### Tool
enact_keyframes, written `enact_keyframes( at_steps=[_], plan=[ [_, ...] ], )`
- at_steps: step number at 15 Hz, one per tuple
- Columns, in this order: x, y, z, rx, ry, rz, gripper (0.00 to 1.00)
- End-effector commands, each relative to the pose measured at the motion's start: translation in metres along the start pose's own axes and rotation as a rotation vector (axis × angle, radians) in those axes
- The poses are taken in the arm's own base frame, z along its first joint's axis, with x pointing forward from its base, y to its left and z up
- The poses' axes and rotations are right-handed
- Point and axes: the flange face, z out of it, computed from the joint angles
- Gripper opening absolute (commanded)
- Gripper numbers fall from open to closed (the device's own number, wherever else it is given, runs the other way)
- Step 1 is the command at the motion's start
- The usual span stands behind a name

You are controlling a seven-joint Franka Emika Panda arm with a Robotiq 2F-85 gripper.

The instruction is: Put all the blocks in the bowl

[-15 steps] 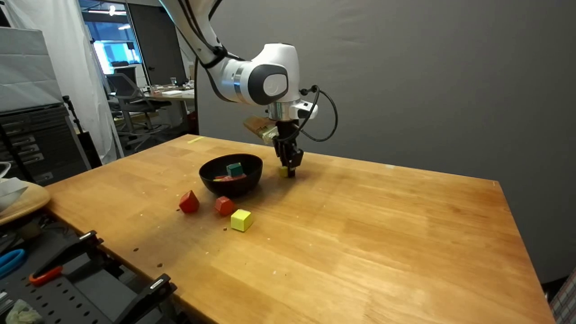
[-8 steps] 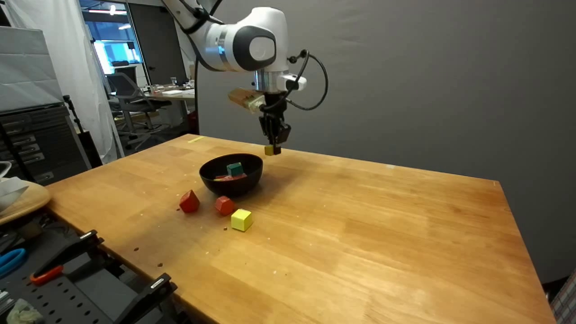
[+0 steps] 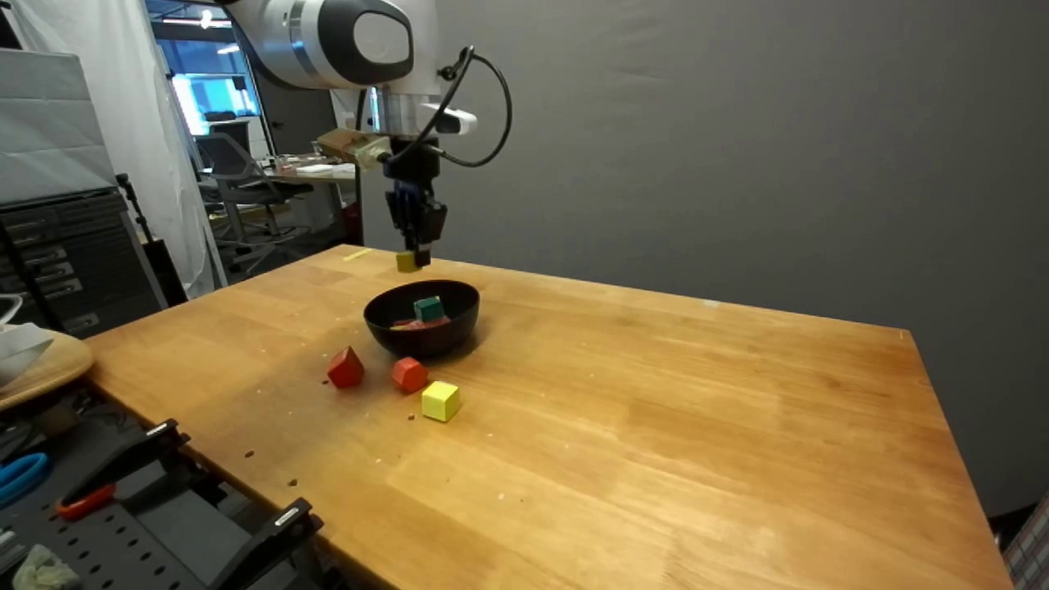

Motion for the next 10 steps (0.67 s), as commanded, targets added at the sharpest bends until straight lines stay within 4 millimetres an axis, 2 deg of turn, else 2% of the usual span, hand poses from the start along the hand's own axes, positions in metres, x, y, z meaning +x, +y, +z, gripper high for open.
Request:
enact_keyframes(
  at_steps=[1, 4, 6, 8, 10],
  plan=[
    [-0.027, 0.004, 0.007, 0.002, -0.024, 0.013, 0.61],
    [-0.048, 0.014, 0.004, -0.009, -0.044, 0.04, 0.84],
    [-0.074, 0.02, 0.002, -0.046, -0.075, 0.083, 0.98],
    [-0.098, 0.024, 0.002, -0.06, -0.101, 0.132, 1.0],
    [-0.119, 0.026, 0.01, -0.037, -0.13, 0.17, 1.0]
  ],
)
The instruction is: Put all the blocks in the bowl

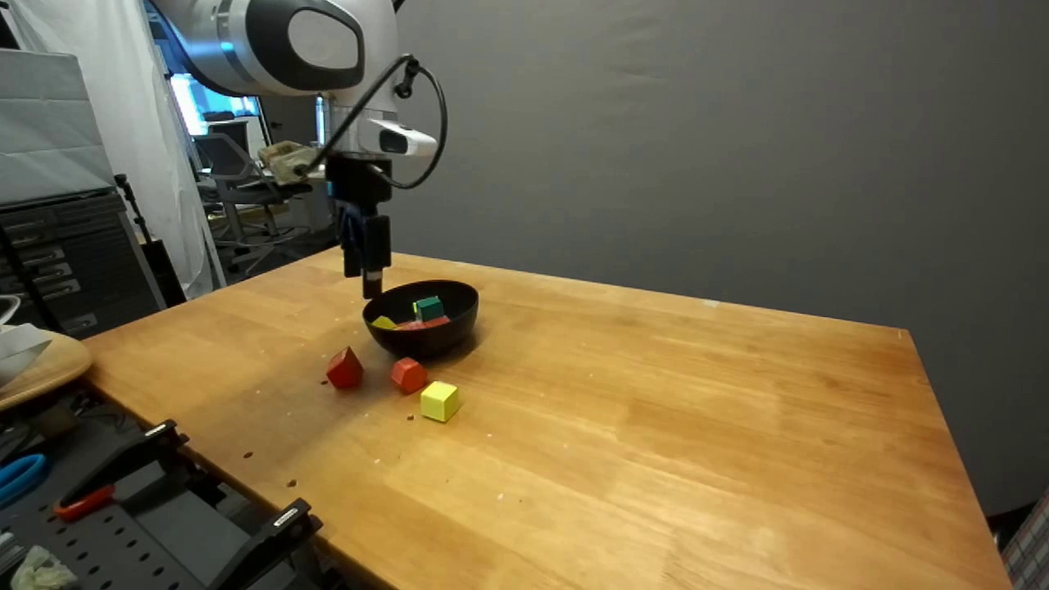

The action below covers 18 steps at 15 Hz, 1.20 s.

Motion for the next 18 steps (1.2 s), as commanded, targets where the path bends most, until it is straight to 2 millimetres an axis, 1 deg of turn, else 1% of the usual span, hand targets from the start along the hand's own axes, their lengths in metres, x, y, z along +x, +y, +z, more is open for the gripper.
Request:
enact_keyframes(
  at_steps=[1, 2, 4, 7, 9, 14, 15, 18],
  plan=[
    [-0.046, 0.008, 0.01, 0.026, -0.038, 0.065, 1.0],
    [-0.053, 0.008, 0.019, 0.034, -0.052, 0.077, 1.0],
    [-0.058, 0.005, 0.039, 0.068, -0.057, 0.102, 0.99],
    [-0.054, 0.003, 0.068, 0.108, 0.001, 0.131, 1.0],
    [-0.052, -0.001, 0.083, 0.12, 0.025, 0.139, 1.0],
    [-0.049, -0.005, 0.111, 0.112, 0.072, 0.138, 1.0],
    [-0.049, -0.005, 0.114, 0.108, 0.082, 0.133, 0.8],
    [-0.05, -0.006, 0.119, 0.105, 0.11, 0.121, 0.58]
  ],
)
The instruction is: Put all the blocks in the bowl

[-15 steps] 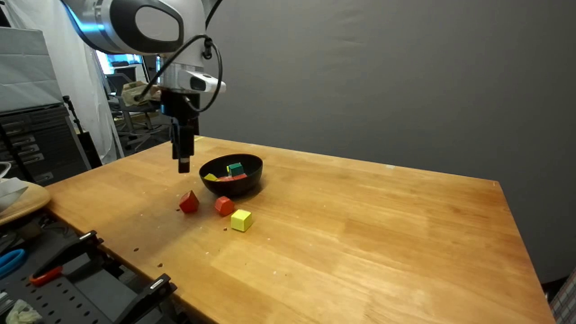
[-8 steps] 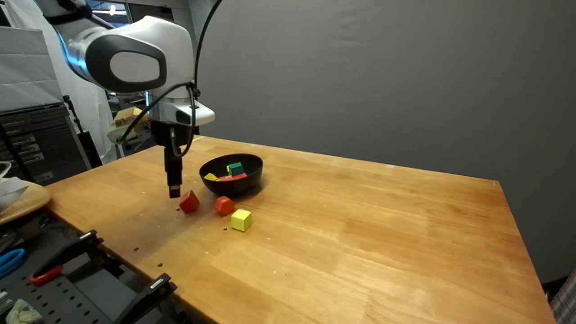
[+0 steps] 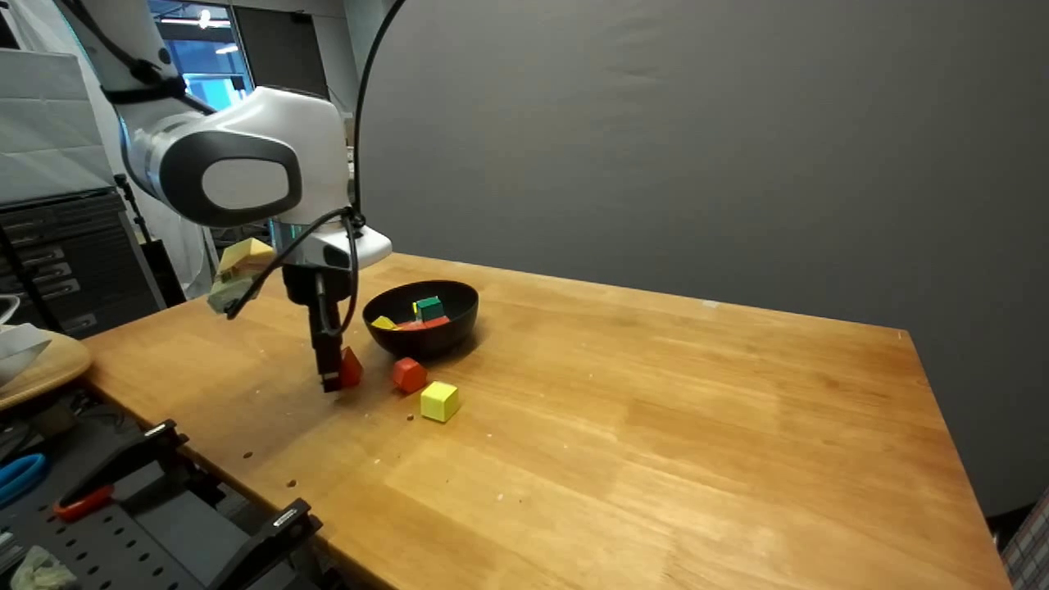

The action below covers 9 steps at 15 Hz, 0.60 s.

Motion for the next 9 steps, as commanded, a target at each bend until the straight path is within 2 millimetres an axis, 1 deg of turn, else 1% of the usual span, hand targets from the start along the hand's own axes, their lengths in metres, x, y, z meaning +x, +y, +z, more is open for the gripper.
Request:
enact_keyframes(
  at_steps=[1, 4, 5, 6, 7, 9],
  plan=[
    [-0.001, -0.007, 0.002, 0.012, 0.045, -0.028, 0.5],
    [-0.004, -0.009, -0.002, 0.014, 0.05, -0.042, 0.26],
    [-0.01, -0.012, -0.008, 0.013, 0.006, -0.055, 0.23],
    [-0.021, -0.015, -0.014, 0.006, -0.022, -0.085, 0.23],
    [-0.035, -0.014, -0.021, -0.035, -0.042, -0.112, 0.23],
    [-0.058, -0.017, -0.036, -0.106, -0.054, -0.168, 0.23]
  ],
)
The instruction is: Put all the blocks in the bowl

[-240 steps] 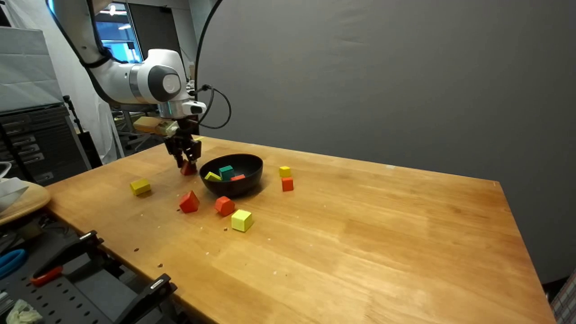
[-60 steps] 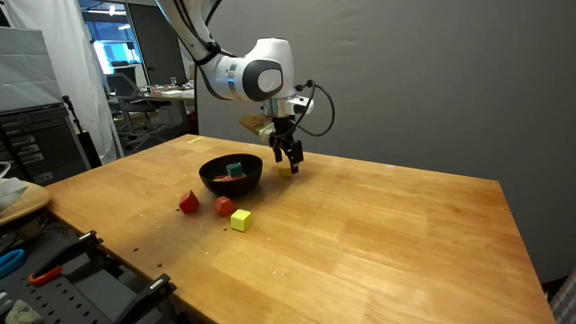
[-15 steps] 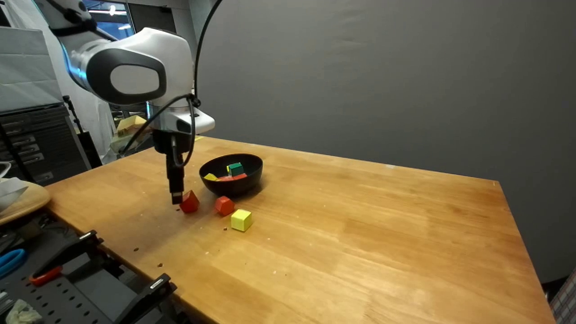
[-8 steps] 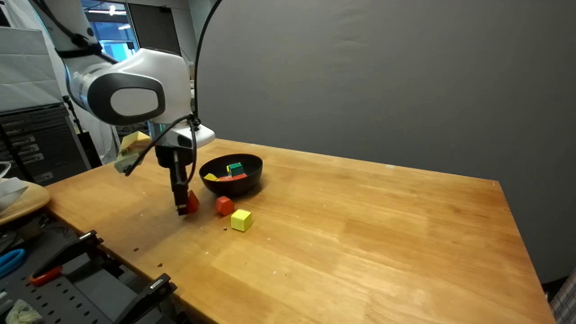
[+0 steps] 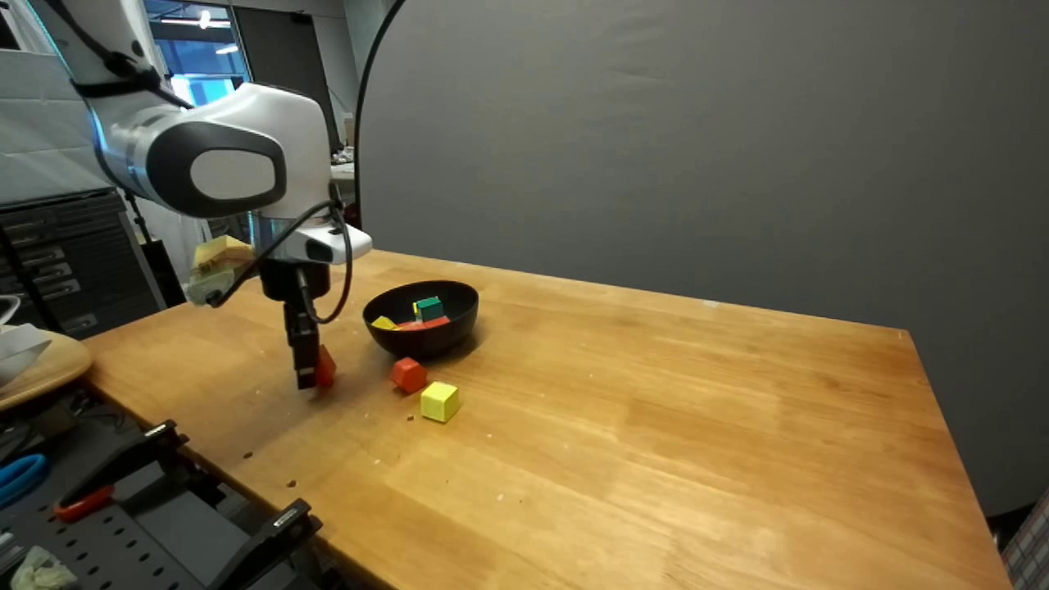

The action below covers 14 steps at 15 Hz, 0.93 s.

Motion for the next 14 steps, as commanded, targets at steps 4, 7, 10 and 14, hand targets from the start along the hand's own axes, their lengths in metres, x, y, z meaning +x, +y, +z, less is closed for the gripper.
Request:
enact_keyframes(
  at_steps=[4, 7, 10, 14],
  plan=[
    [-0.047, -0.023, -0.08, -0.193, 0.124, -0.15, 0.23],
    [-0.015, -0.03, -0.116, -0.179, 0.285, -0.186, 0.23],
    [0.032, -0.021, -0.134, -0.155, 0.339, -0.177, 0.23],
    [0.082, -0.013, -0.133, -0.092, 0.329, -0.149, 0.23]
  ],
)
